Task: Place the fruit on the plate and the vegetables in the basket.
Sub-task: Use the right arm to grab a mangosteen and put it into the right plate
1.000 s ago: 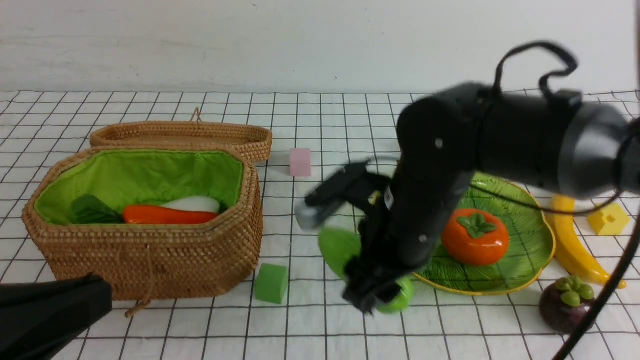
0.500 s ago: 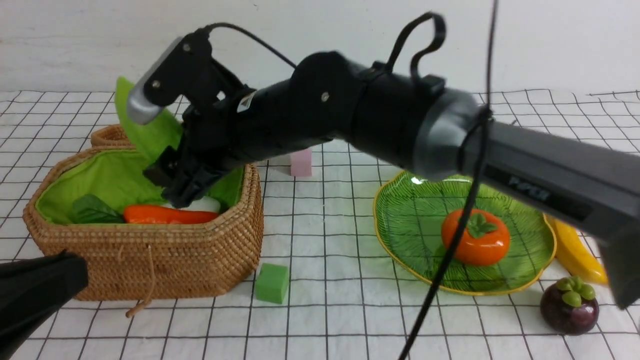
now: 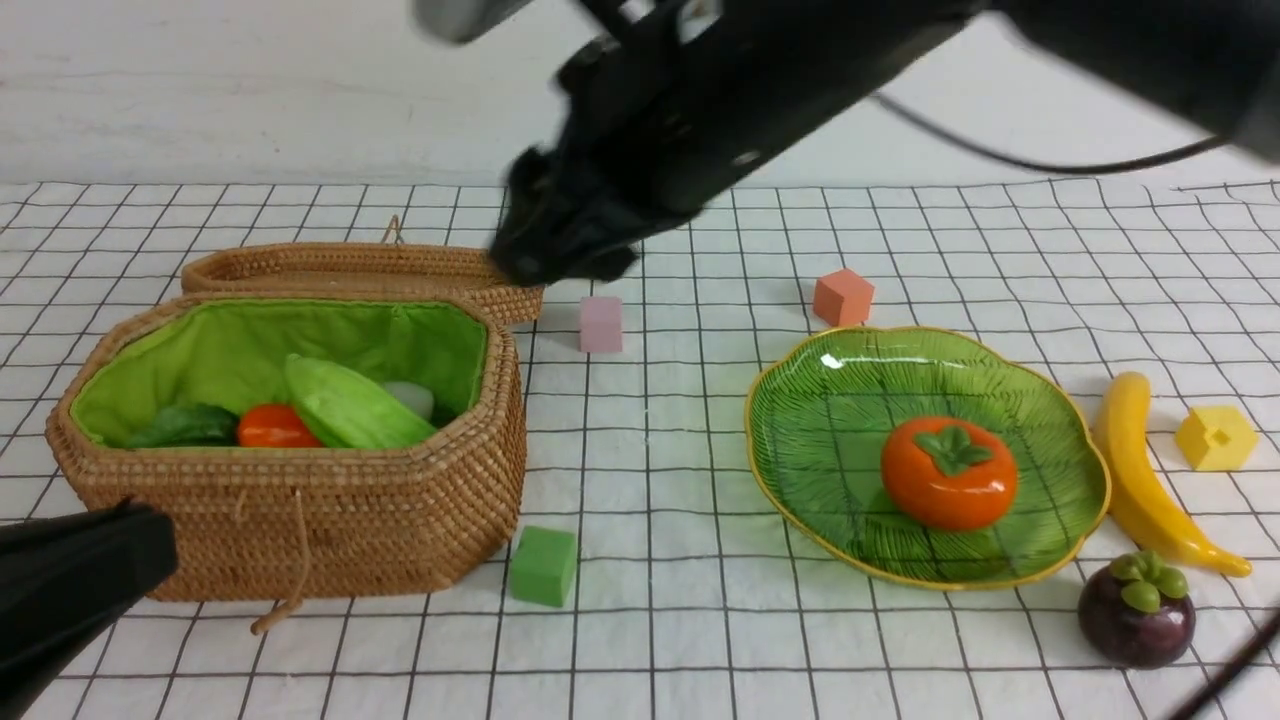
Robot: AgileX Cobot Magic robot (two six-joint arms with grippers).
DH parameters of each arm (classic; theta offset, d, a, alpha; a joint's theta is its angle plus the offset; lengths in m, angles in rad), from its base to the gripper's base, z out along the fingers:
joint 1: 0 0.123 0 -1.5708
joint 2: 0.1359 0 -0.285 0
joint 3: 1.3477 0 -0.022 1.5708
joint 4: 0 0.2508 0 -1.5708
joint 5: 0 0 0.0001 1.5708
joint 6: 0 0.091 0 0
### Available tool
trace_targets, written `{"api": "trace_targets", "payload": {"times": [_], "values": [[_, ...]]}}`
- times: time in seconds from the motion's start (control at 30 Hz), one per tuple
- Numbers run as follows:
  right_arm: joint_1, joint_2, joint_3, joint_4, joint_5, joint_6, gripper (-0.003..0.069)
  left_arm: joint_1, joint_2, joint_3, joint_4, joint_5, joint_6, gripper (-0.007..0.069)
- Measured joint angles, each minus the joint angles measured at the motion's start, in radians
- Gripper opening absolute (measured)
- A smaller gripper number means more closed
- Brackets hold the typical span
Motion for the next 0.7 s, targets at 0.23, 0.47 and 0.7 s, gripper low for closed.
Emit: {"api": "trace_targets", "payload": {"times": [0.23,0.47,0.7], "values": [[-0.212,-0.173,0.143,-0.28,0.144,0.314,-0.0007,0.0,0.0,0.0,-0.223,0.073,0.305,-0.0013],[-0.484,-0.373,0.686,-0.305,0.103,0.441,0.0075,0.0,0.0,0.0,-0.486,0.083,0.583,-0.0013],[-0.595,-0.356,1.026,-0.237,-0.222,0.39,0.0484,0.0,0.0,0.0,-0.523,0.108,0.651,-0.0013]]}}
